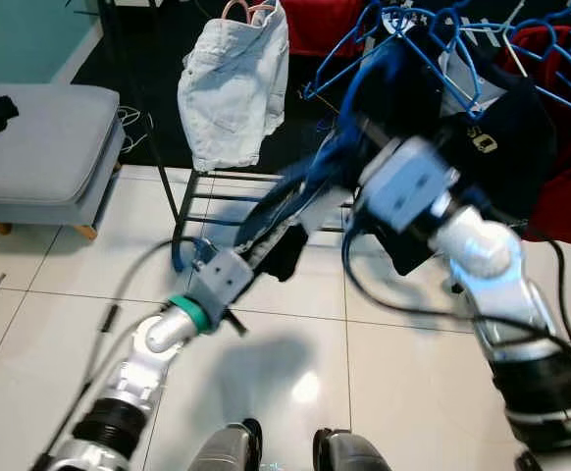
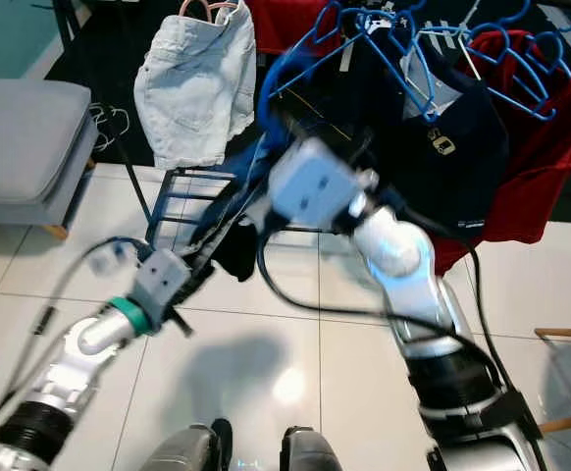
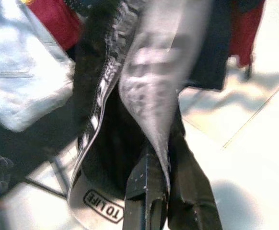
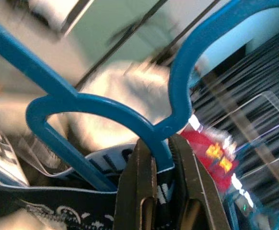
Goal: Hang hanger
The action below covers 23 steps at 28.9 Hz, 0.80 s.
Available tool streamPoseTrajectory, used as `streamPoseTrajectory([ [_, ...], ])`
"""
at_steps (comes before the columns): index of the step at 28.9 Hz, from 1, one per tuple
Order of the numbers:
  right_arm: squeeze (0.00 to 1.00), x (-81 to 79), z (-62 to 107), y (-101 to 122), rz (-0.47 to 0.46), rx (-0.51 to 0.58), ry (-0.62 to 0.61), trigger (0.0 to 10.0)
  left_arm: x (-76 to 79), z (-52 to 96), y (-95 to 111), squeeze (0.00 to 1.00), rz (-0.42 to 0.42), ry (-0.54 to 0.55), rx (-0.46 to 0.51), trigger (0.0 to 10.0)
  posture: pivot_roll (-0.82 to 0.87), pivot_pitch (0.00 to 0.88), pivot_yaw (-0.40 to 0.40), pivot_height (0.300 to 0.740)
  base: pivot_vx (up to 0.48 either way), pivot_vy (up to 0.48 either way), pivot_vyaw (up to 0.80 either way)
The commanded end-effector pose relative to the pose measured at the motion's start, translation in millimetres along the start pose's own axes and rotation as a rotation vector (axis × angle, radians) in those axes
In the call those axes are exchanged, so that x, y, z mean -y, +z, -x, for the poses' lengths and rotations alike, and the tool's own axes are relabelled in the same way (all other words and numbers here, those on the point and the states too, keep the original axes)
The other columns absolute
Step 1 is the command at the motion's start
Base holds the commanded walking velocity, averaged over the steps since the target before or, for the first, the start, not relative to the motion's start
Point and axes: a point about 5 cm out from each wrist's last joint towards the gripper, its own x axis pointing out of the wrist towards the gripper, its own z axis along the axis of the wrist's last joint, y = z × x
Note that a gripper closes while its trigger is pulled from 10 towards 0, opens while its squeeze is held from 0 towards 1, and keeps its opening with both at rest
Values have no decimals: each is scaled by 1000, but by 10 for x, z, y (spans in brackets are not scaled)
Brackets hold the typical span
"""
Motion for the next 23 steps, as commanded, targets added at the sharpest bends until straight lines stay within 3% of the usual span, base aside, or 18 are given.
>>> streamPoseTrajectory([
  [1,0,-60,17,-52,40,-28,41,10000,-8,10,52,0,-56,-18,24,10000,-93,97,63,740,0,0,0],
  [3,0,-60,17,-52,40,-28,41,10000,-8,10,52,0,-56,-18,24,10000,-93,97,63,740,0,0,0],
  [5,0,-21,21,-121,66,-71,0,10000,-11,48,99,0,-108,-82,37,10000,-95,97,65,740,0,0,0],
  [13,0,70,-3,-143,77,-94,-83,10000,79,72,101,0,-128,-146,43,10000,-95,96,67,740,0,0,0],
  [14,0,155,-11,-132,80,-91,-154,10000,141,78,75,0,-124,-161,39,10000,-96,95,67,740,0,0,0],
  [16,0,155,-11,-132,80,-91,-154,10000,141,78,75,0,-124,-161,39,10000,-96,95,67,740,0,0,0],
  [19,0,376,16,-118,109,-105,-315,10000,263,116,-67,0,-89,-158,-5,10000,-101,93,67,740,0,0,0],
  [23,0,383,35,-154,122,-130,-315,10000,252,127,-88,0,-92,-147,-13,10000,-100,93,67,740,0,0,0],
])
